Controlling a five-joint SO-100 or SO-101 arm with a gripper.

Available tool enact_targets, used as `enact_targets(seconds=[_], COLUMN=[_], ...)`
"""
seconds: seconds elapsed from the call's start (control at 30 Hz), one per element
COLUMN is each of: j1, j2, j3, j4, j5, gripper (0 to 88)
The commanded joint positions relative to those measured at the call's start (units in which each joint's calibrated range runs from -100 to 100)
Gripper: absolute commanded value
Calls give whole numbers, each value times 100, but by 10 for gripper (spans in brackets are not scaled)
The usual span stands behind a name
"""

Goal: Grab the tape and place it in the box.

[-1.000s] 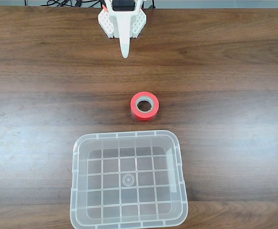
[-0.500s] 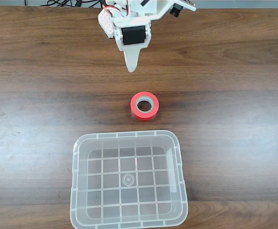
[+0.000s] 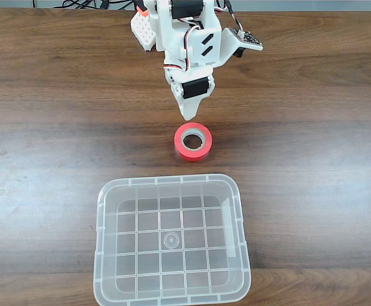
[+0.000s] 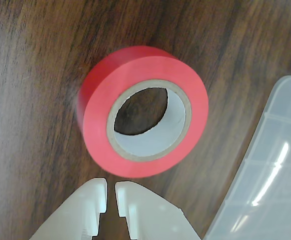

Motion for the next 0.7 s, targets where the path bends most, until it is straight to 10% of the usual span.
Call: enact_targets(seconds=[0.0, 0.67], j1=[25, 237], j2=[11, 638], j3=[30, 91], j4=[-379, -379], j5=[12, 118], gripper=[17, 178])
